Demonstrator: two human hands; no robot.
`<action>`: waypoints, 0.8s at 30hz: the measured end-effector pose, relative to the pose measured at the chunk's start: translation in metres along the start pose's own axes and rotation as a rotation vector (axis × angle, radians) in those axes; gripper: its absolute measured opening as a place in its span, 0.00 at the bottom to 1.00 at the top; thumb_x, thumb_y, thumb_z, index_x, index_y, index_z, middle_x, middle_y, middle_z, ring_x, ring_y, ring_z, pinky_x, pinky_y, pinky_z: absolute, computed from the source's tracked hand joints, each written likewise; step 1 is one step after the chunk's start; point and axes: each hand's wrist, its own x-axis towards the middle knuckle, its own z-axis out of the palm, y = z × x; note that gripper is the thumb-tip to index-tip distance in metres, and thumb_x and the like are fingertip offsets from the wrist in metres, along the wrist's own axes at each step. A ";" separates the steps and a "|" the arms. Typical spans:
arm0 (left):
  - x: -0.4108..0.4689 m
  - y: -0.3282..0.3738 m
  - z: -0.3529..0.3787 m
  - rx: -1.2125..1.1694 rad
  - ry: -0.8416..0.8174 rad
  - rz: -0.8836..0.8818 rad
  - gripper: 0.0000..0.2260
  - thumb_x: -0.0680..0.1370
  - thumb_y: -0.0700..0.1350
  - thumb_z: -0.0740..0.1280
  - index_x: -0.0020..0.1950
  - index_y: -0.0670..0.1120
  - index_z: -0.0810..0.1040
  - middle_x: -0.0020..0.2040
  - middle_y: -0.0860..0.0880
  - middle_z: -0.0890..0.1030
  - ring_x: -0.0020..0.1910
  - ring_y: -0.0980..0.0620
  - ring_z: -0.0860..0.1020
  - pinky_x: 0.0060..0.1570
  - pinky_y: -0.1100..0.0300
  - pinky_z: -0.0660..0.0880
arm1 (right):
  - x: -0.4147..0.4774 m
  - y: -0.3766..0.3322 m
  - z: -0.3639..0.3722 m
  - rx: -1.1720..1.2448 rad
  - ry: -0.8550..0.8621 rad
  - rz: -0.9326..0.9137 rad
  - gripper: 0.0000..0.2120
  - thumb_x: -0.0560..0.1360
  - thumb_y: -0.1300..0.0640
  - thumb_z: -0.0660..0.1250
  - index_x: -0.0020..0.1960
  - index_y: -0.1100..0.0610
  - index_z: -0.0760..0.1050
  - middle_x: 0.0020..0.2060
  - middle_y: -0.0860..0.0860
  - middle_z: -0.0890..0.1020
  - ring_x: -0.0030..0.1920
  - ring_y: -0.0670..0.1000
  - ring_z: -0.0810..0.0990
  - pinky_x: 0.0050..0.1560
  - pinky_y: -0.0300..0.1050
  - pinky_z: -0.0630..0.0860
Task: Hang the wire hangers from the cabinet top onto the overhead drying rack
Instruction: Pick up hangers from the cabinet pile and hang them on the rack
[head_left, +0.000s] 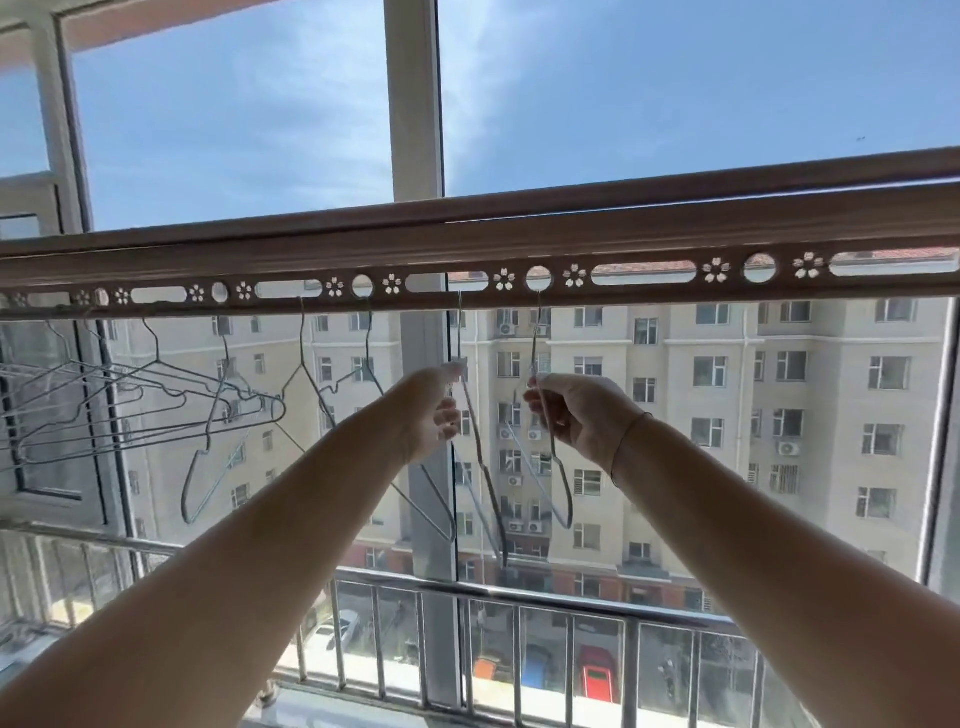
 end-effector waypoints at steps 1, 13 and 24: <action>-0.005 0.000 -0.004 0.028 0.006 0.025 0.15 0.78 0.49 0.64 0.59 0.42 0.67 0.52 0.42 0.69 0.51 0.46 0.68 0.51 0.54 0.68 | -0.003 0.002 0.000 -0.041 0.009 -0.022 0.06 0.76 0.60 0.64 0.47 0.63 0.76 0.36 0.54 0.78 0.37 0.48 0.76 0.36 0.39 0.72; -0.109 -0.002 -0.010 0.251 -0.145 0.350 0.13 0.77 0.51 0.65 0.57 0.47 0.73 0.60 0.44 0.75 0.61 0.46 0.71 0.63 0.49 0.66 | -0.088 0.007 -0.017 -0.332 0.105 -0.316 0.23 0.74 0.54 0.67 0.67 0.60 0.67 0.61 0.57 0.74 0.52 0.49 0.74 0.40 0.36 0.68; -0.205 -0.099 0.086 0.287 -0.596 0.513 0.20 0.75 0.47 0.68 0.66 0.48 0.69 0.60 0.53 0.75 0.55 0.60 0.76 0.45 0.72 0.76 | -0.195 0.038 -0.141 -0.490 0.334 -0.334 0.28 0.72 0.52 0.70 0.68 0.54 0.66 0.64 0.55 0.70 0.61 0.51 0.70 0.51 0.39 0.70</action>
